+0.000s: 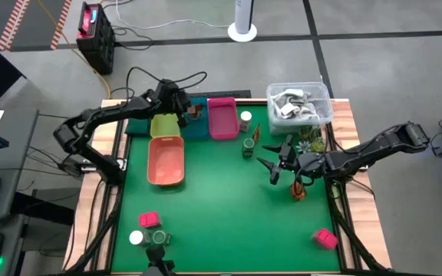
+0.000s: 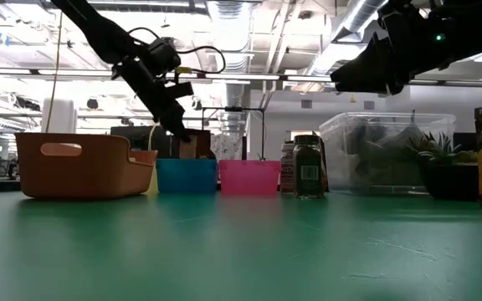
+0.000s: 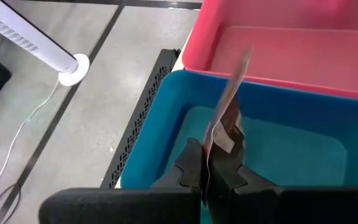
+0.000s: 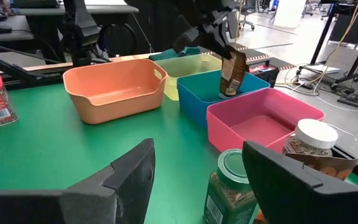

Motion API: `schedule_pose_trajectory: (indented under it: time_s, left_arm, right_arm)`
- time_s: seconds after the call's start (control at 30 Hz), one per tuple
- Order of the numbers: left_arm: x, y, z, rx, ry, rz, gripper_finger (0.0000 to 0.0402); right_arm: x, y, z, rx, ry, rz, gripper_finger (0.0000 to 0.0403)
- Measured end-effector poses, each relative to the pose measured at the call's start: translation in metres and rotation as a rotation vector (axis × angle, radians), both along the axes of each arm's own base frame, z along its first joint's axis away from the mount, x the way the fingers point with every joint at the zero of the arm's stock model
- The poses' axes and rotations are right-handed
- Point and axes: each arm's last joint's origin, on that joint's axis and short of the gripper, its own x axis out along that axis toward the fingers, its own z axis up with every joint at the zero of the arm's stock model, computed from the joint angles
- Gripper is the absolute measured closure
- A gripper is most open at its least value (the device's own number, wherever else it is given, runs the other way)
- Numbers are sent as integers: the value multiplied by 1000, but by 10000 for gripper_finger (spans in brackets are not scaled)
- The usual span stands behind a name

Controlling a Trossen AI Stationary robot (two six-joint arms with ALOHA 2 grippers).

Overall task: Sort spices by type
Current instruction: Put the bottom orange spice bag into the blue bin, then put the top orange spice bag into the blue bin

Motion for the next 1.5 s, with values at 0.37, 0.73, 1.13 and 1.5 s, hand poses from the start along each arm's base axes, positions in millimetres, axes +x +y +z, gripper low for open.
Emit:
schedule_pose_trajectory:
  time_s: [0.37,0.73,1.13,1.5]
  left_arm:
    - [2,4,-8,-5,25,3,401]
    - [0,4,-9,-1,55,28,260]
    - [-10,-14,40,161,-68,29,194]
    - [43,-109,42,136,-53,-219,194]
  right_arm:
    - [0,2,0,2,-1,10,133]
    - [0,2,0,4,-3,9,133]
    - [0,1,0,3,-1,8,133]
    - [0,-5,-1,-2,10,-28,133]
